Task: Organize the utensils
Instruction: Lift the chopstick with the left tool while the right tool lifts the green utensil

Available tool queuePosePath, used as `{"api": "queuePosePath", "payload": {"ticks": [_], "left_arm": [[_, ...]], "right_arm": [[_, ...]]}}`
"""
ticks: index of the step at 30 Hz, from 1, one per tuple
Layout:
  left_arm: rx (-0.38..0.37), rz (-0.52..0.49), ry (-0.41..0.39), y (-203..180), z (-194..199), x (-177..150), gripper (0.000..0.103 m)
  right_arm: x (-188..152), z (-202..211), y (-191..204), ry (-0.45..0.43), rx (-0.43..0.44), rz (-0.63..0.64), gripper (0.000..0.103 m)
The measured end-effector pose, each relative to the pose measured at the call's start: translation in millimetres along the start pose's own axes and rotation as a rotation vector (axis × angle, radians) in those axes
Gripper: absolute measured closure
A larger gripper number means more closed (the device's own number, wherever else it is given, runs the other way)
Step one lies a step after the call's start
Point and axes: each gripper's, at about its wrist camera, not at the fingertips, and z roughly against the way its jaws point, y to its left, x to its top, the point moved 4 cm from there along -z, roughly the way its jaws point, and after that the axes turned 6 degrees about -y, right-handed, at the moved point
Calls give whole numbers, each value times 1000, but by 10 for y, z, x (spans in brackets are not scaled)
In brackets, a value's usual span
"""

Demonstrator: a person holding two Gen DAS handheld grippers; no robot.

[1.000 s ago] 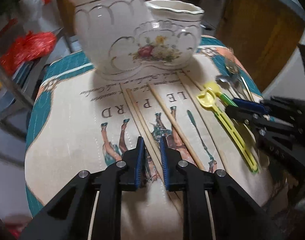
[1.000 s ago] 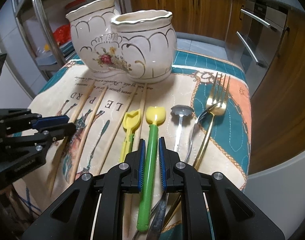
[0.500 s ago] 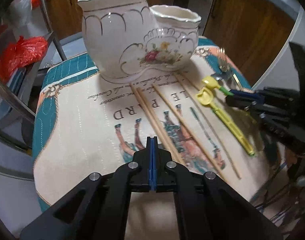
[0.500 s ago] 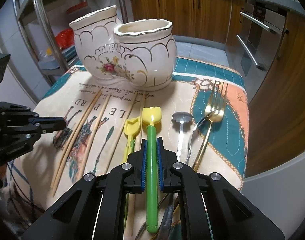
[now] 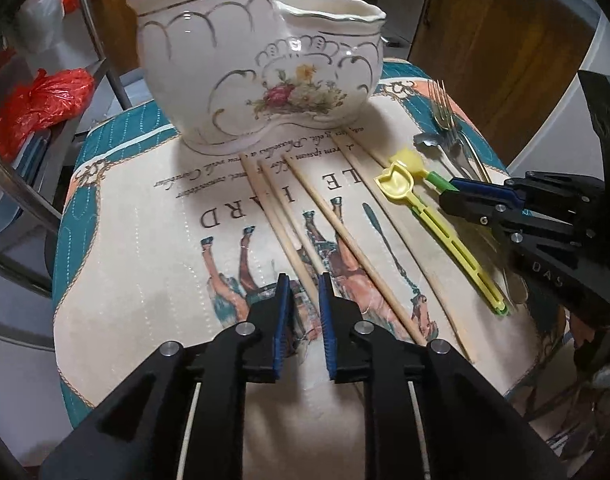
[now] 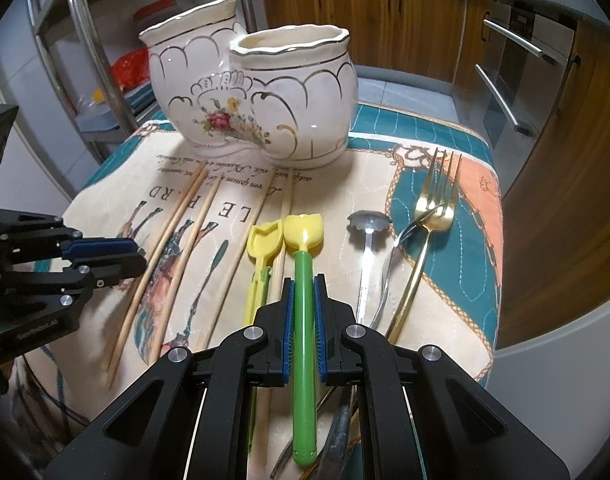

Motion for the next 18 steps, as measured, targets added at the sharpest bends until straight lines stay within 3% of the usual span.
{"api": "queuePosePath", "payload": {"ticks": [4, 11, 18], "left_arm": [[23, -20, 4, -42, -51, 2, 88], [8, -63, 3, 50, -33, 33, 99], [-5, -145, 28, 228, 49, -51, 99]], "right_arm": [[-1, -15, 17, 4, 5, 0, 93], [-8, -5, 5, -5, 17, -10, 93], [9, 5, -43, -2, 15, -22, 93]]}}
